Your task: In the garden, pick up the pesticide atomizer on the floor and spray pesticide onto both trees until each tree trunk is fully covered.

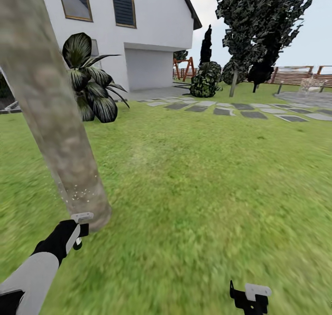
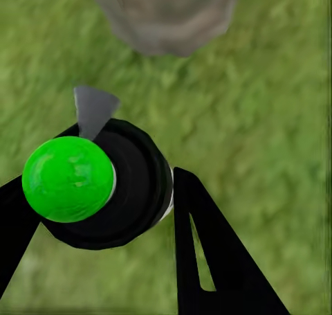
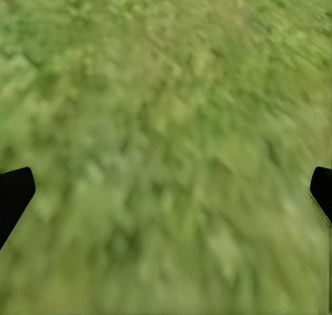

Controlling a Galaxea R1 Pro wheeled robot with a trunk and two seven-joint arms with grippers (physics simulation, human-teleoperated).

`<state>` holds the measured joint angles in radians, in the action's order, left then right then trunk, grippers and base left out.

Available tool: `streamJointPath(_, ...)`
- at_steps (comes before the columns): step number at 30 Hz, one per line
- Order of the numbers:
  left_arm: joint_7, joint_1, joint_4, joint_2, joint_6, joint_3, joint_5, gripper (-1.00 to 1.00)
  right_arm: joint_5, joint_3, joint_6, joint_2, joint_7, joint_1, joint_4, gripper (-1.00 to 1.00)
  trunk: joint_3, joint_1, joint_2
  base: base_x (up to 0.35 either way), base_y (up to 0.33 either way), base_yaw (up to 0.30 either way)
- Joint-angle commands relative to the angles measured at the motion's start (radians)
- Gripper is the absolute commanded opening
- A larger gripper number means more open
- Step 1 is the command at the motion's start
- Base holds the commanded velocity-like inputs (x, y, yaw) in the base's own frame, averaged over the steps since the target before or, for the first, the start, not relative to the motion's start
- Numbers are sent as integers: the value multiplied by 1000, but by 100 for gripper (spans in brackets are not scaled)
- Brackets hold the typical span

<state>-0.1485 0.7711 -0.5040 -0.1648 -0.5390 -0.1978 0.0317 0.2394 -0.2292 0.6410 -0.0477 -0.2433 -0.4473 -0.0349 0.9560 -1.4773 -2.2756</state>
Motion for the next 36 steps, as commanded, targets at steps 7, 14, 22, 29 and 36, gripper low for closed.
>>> streamJointPath(7, -2, 1, -2, 1, -6, -3, 4, -100, 11, -6, 2, 0, -5, -1, 1, 100, 1, 0, 0, 43, -272, 41)
streamJointPath(14, -2, 1, -2, 1, -6, -3, 4, -100, 11, -6, 2, 0, -5, -1, 1, 100, 1, 0, 0, 5, -274, 265)
streamJointPath(22, -2, 1, -1, 1, -6, -3, 1, -100, 11, -5, 2, 0, -5, -1, 1, 100, 1, 0, 0, 142, -259, 277)
streamJointPath(29, 0, 1, -1, 1, -6, -3, 1, -100, 11, -6, 2, 0, -5, -1, 1, 100, 1, 0, 0, 226, -209, 277)
streamJointPath(36, 6, 3, -82, 75, -16, 14, 9, -100, 11, -6, 2, -1, -7, -1, 1, 100, 1, 0, 0, 222, -204, 277)
